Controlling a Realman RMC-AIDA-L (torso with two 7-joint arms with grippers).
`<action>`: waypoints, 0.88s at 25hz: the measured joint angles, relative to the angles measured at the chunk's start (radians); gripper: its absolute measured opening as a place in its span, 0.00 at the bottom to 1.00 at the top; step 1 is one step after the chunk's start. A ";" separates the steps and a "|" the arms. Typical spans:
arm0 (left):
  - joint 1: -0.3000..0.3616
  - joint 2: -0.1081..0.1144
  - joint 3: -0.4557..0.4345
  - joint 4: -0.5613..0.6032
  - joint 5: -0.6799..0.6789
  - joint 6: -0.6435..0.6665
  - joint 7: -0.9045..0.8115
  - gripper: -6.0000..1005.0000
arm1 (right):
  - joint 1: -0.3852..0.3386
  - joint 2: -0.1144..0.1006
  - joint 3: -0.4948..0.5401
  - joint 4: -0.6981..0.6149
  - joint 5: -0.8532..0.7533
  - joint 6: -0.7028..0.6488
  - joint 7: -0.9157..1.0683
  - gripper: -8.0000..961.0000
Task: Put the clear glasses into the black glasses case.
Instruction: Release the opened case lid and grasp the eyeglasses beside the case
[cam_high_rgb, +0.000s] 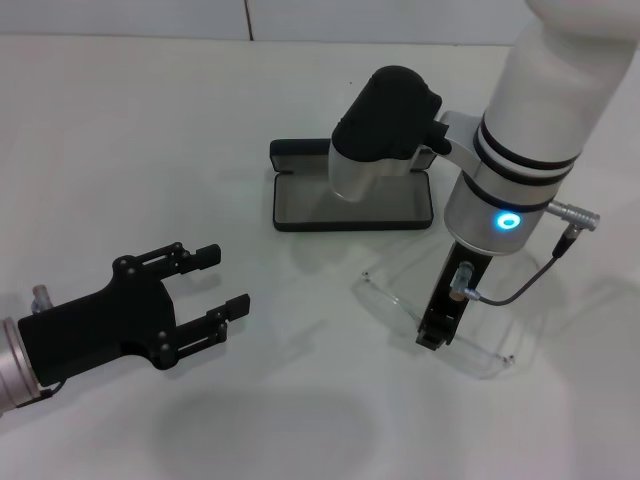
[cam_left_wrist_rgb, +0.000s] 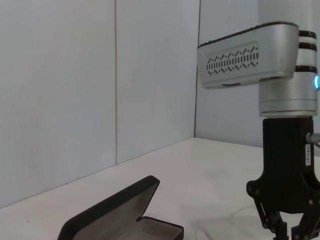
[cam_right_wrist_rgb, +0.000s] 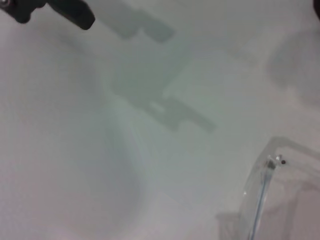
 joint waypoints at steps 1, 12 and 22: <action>0.000 0.000 0.000 0.000 0.000 0.000 0.000 0.64 | -0.010 0.000 0.010 -0.021 -0.008 -0.007 0.000 0.18; 0.005 0.001 -0.005 0.009 -0.020 0.027 -0.003 0.64 | -0.150 -0.007 0.215 -0.253 -0.040 -0.138 -0.056 0.12; 0.000 0.004 -0.007 0.013 -0.089 0.090 -0.003 0.61 | -0.336 -0.012 0.504 -0.508 0.108 -0.243 -0.200 0.10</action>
